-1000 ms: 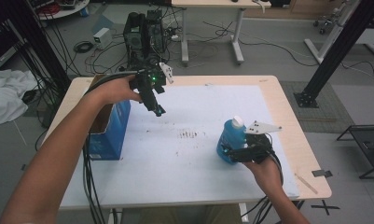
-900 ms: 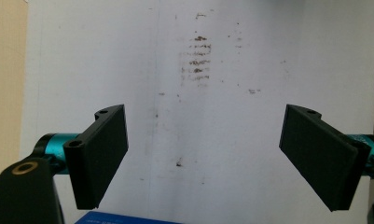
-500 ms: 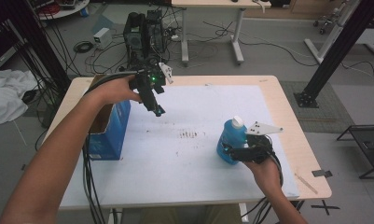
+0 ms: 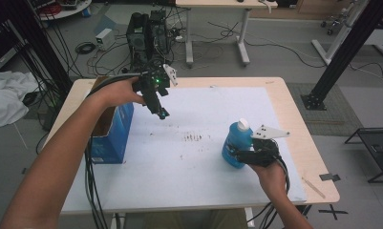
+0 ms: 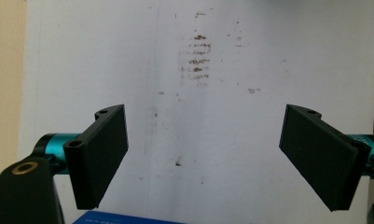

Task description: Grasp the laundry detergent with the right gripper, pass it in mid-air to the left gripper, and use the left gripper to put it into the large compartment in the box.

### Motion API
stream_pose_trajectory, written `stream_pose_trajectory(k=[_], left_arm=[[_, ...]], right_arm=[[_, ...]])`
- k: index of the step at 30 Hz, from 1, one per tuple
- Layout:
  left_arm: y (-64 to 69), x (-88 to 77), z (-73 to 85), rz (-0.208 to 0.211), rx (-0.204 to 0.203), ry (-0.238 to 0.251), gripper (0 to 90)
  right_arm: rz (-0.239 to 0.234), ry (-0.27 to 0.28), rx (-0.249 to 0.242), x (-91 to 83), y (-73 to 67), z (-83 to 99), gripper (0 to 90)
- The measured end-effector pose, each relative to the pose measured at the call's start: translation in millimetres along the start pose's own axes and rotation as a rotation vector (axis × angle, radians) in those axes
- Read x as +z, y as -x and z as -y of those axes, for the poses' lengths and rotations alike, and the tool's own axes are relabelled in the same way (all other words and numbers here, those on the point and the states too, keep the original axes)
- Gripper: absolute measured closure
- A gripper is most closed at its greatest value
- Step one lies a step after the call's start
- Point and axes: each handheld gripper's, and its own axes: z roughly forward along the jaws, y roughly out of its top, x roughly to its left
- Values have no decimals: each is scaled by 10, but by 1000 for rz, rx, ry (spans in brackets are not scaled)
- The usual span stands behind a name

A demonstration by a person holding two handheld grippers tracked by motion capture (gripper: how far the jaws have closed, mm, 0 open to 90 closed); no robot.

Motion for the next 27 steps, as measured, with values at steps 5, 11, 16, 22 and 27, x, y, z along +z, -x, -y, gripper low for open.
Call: stream_pose_trajectory(k=[5, 11, 16, 22, 27], left_arm=[[0, 5, -3, -1, 1, -2, 154], [-2, 4, 3, 0, 0, -1, 154], [-4, 11, 14, -2, -1, -1, 154], [-7, 14, 18, -3, 1, -1, 154], [-1, 10, 23, -5, -5, 3, 154]], right_arm=[[17, 40, -39, 16, 33, -6, 366], [22, 40, -51, 22, 36, 0, 394], [26, 47, -44, 22, 39, 5, 410], [31, 57, -42, 21, 32, 15, 416], [28, 63, -43, 18, 39, 19, 423]])
